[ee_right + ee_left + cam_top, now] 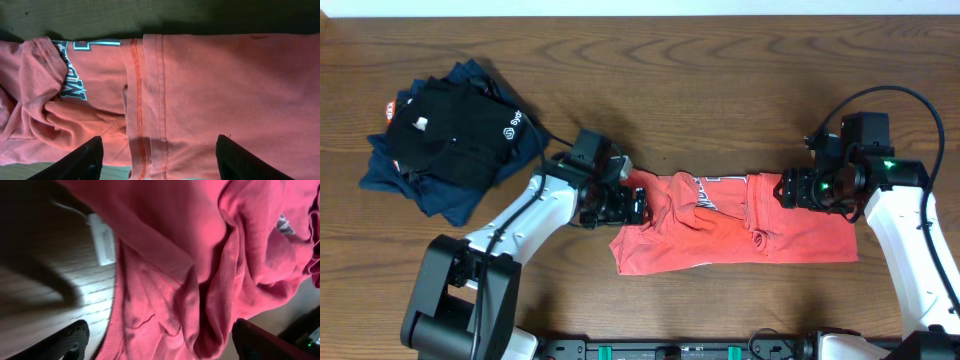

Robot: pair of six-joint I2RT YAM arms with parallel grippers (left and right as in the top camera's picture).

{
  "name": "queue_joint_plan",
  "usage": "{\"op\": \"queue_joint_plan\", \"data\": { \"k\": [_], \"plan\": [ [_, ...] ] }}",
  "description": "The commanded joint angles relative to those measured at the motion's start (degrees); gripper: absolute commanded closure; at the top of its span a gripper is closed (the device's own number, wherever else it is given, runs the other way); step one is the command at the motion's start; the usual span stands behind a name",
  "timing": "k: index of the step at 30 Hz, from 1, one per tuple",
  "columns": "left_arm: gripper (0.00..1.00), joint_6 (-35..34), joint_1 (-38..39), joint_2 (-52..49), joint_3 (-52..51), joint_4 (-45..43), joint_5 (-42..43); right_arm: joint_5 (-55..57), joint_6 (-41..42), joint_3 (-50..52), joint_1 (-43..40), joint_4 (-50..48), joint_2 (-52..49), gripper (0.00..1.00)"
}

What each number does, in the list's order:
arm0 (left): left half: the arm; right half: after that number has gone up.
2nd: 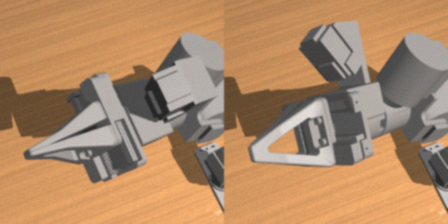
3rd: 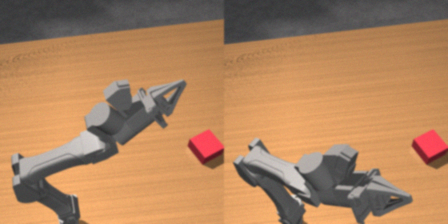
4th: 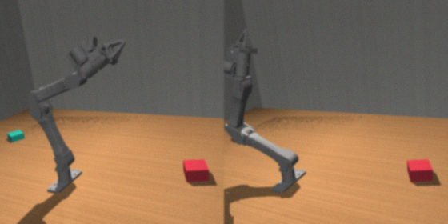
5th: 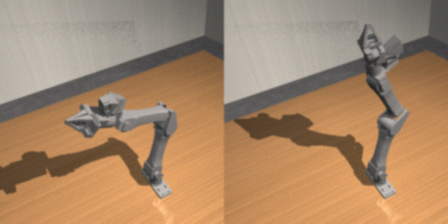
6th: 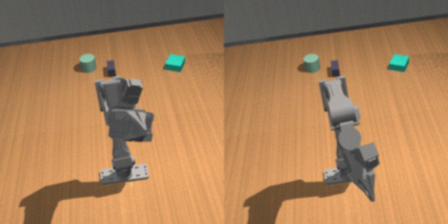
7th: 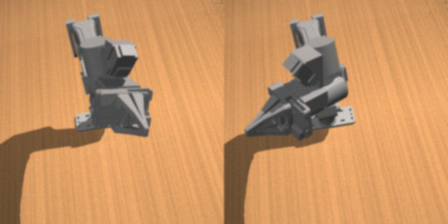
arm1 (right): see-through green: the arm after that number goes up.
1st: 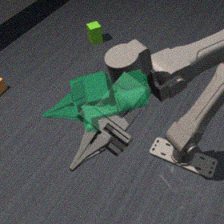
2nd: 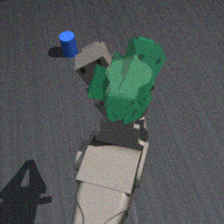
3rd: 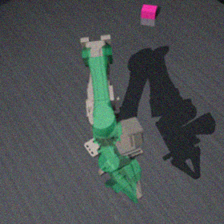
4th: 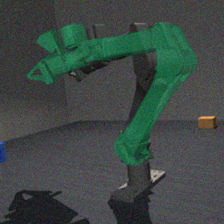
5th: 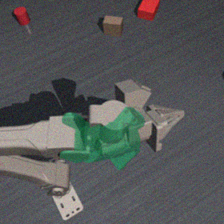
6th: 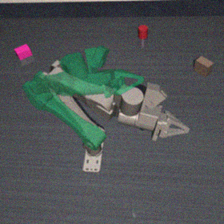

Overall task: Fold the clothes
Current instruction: 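Grasp the shirt's left end with the left gripper and fold it rightward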

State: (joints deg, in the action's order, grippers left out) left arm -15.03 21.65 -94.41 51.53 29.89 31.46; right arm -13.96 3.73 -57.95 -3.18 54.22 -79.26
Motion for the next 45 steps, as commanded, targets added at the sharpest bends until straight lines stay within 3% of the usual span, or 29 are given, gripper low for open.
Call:
{"op": "queue_joint_plan", "data": {
  "k": [1, 6, 8, 10, 11, 12, 13, 14, 26, 31, 36, 45],
  "plan": [
    [0.07, -0.8, 1.0, -1.3, -1.6, -2.0, 1.8, 0.5, 0.7, -0.3, -0.2, 0.1, -0.1, 0.30],
    [0.08, -1.8, 3.1, -5.5, -1.6, -4.6, 4.1, 0.5, 0.7, -0.3, -0.2, 0.5, -0.1, 0.30],
    [0.14, -2.3, 4.2, -6.8, -1.6, -5.0, 5.5, 0.5, 0.7, -0.3, -0.2, 0.9, -0.1, 0.30],
    [0.41, -2.2, 4.8, -7.1, -1.6, -5.2, 5.5, 0.5, 0.7, -0.3, -0.2, 1.2, -0.1, 0.30],
    [0.66, -2.2, 4.8, -7.1, -1.6, -5.3, 5.4, 0.5, 0.7, -0.3, -0.2, 1.2, -0.1, 0.30],
    [0.81, -2.2, 4.8, -6.8, -1.6, -5.4, 5.4, 0.5, 0.7, -0.3, -0.2, 1.1, -0.1, 0.30],
    [0.91, -2.2, 4.4, -6.6, -1.3, -5.4, 5.2, 0.5, 0.7, -0.3, -0.2, 1.0, -0.1, 0.30],
    [0.94, -2.2, 3.8, -6.3, -1.0, -5.4, 4.9, 0.5, 0.7, -0.3, -0.2, 1.0, -0.1, 0.30],
    [0.94, 0.0, -14.3, -1.2, 10.6, 5.7, -5.9, 3.5, 0.7, -0.3, -0.2, 1.6, -0.1, 0.30],
    [0.94, 0.0, -17.4, -1.3, 17.7, 11.0, -6.7, 3.5, 0.7, -0.3, -0.2, 1.6, -0.1, 0.30],
    [0.94, -0.1, -13.7, -1.3, 23.3, 13.5, -6.7, 4.4, 0.7, -0.3, -0.2, 2.0, -0.1, 0.29],
    [0.93, 0.0, 5.2, -1.3, 26.5, 12.3, -11.1, 4.8, 0.7, -0.3, -0.2, 3.1, -0.1, 0.27]
  ]
}}
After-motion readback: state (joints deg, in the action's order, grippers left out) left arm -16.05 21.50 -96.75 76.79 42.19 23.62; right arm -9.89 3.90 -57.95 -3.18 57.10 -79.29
